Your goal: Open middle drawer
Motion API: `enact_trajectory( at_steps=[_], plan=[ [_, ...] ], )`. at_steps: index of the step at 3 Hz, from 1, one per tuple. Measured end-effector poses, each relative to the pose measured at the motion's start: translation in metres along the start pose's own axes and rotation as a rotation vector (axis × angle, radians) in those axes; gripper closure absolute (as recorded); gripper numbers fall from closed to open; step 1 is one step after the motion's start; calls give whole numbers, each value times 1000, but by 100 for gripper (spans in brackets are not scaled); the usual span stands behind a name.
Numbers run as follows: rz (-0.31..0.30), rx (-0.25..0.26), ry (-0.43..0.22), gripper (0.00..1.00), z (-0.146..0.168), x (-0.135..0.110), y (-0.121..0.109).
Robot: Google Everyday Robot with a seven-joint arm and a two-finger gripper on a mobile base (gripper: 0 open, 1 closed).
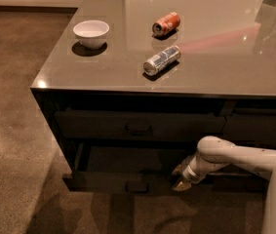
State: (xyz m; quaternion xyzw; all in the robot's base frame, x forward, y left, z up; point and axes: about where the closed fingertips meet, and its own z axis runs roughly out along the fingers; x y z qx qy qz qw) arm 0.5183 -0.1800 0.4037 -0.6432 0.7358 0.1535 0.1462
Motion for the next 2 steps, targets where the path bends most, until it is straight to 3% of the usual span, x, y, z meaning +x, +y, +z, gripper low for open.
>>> enact_trajectory(
  at_steps=[2],
  plan=[
    [-1, -4, -1, 0, 2, 0, 1]
  ],
)
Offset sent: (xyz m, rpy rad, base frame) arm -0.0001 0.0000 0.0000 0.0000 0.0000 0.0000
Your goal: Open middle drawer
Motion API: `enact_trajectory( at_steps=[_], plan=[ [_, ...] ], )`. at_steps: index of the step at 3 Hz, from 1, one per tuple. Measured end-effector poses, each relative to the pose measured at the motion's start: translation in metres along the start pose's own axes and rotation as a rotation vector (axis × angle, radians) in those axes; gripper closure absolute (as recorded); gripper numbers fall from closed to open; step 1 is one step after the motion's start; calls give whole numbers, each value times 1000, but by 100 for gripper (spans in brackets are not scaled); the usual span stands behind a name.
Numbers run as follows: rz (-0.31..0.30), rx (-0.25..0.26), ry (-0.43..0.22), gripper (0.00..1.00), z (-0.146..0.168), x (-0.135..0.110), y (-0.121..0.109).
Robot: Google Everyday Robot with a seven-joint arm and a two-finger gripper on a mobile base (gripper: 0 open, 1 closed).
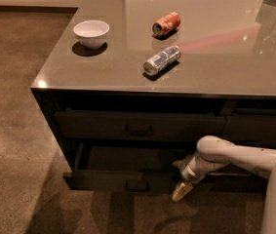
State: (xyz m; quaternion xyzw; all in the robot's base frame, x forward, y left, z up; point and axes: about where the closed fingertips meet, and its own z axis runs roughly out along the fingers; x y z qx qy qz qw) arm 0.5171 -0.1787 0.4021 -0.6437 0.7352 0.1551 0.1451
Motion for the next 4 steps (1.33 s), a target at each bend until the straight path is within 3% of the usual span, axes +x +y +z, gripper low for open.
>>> enact_trajectory(
  at_steps=[2, 4],
  plan=[
    [37, -32, -33, 4, -3, 8, 8],
    [128, -99, -58, 48, -3, 25, 49]
  ],
)
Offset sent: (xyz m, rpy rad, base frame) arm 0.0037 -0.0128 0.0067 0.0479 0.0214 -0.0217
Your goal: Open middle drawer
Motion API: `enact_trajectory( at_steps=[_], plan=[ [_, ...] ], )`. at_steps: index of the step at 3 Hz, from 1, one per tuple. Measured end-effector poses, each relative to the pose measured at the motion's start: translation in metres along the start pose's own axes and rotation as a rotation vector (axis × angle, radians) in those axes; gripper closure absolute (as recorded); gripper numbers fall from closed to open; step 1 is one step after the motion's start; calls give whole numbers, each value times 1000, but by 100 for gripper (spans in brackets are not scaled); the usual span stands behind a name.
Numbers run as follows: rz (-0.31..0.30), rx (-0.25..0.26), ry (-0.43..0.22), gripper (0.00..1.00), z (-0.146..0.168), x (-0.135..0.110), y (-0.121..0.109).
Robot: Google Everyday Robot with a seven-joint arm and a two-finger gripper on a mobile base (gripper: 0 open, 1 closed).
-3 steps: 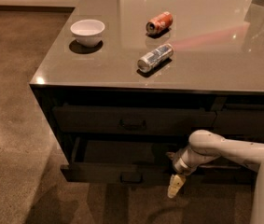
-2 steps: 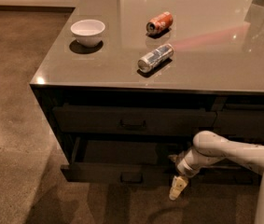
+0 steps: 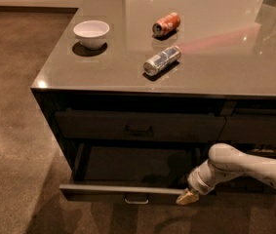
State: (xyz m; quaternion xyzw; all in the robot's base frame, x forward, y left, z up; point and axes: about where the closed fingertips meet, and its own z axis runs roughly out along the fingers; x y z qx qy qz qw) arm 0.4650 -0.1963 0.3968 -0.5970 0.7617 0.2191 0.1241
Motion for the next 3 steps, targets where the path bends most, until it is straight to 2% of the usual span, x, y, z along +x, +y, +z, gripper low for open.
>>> enact_trajectory(
  at_steps=[1, 2, 3],
  plan=[
    [0, 0, 0, 73, -1, 0, 0],
    [0, 0, 0, 74, -1, 0, 2],
    [0, -2, 0, 44, -1, -1, 2]
  ],
)
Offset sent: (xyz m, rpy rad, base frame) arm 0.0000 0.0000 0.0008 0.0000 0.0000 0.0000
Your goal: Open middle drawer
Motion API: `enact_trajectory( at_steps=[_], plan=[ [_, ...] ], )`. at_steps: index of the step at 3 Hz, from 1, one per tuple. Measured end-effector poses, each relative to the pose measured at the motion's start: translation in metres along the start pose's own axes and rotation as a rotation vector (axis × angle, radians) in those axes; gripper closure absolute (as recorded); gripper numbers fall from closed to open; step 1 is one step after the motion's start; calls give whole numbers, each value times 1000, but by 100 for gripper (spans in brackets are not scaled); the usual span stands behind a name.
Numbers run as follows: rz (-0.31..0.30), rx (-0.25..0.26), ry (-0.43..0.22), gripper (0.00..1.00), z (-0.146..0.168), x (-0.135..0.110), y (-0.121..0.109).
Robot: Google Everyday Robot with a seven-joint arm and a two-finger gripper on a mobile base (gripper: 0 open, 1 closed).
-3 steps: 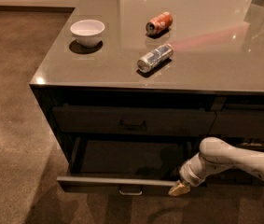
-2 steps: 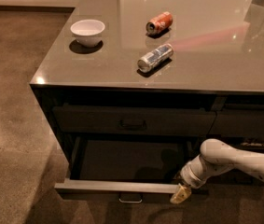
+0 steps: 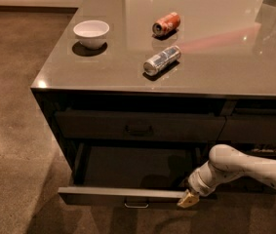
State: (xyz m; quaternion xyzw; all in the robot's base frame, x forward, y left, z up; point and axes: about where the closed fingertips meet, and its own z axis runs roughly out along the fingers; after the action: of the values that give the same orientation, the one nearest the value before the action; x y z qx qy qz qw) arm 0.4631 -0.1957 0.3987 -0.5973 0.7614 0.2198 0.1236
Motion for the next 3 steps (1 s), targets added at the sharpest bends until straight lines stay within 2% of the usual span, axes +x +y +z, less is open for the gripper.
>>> enact_trajectory(
  at_steps=[2, 3],
  plan=[
    [0, -7, -1, 0, 3, 0, 2],
    [0, -8, -1, 0, 4, 0, 2]
  ],
)
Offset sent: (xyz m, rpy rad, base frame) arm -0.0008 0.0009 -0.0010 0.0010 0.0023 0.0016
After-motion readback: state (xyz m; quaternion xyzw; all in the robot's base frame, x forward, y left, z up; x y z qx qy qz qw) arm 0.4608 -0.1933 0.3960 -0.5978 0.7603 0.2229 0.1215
